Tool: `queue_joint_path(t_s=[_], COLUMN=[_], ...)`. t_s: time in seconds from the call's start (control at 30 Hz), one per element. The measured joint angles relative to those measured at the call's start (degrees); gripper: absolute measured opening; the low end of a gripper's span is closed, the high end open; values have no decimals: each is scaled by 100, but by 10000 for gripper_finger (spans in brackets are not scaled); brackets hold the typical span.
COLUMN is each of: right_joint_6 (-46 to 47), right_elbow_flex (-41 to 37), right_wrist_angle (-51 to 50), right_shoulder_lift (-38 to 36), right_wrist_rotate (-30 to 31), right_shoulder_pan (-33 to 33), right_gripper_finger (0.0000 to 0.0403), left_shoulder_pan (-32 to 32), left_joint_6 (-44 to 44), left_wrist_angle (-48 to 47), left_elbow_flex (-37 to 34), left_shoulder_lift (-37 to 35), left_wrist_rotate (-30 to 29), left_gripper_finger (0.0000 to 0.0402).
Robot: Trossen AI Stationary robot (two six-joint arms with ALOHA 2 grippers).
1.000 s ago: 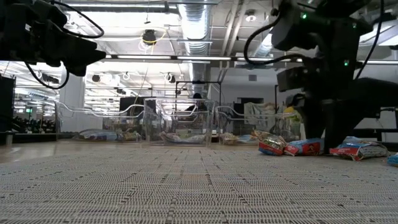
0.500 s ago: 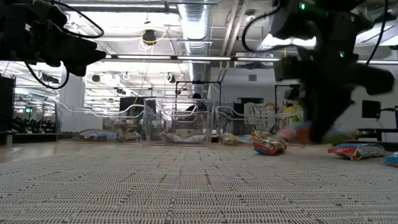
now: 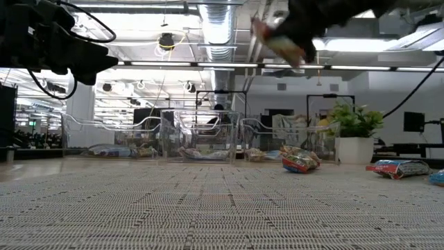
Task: Pick and place Granola Bars by type
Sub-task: Put the red granola bar into the middle transparent bin
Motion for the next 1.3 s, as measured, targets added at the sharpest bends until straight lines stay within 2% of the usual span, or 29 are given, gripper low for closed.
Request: queue_joint_path(t_s=[0.13,0.23,0.6,0.73,0.93,1.3], right_joint_6=[245,313,367,102,-664,-2460], right_elbow_flex=[2,4,7,312,1350,3493], right_wrist_angle=[1424,2059,2375,2077,1331,-1029], right_shoulder_lift=[-44,60,491,891,1845,3533], right_wrist_rotate=[-3,-5,-113,-113,-117,-123], right_shoulder_pan=[-395,-555,-610,-741,-992,-1117], right_gripper_finger=[33,26,26,28,25,28], left_shoulder_pan=[0,1,0,0,0,0], left_joint_6=[0,0,0,0,0,0], left_wrist_angle=[0,1,0,0,0,0], left_elbow_flex=[1,-1,-1,-1,1,-1], left_shoulder_lift=[2,0,1,0,0,2], left_wrist_rotate=[-1,0,0,-1,-1,-1], left_gripper_finger=[185,185,185,185,185,185])
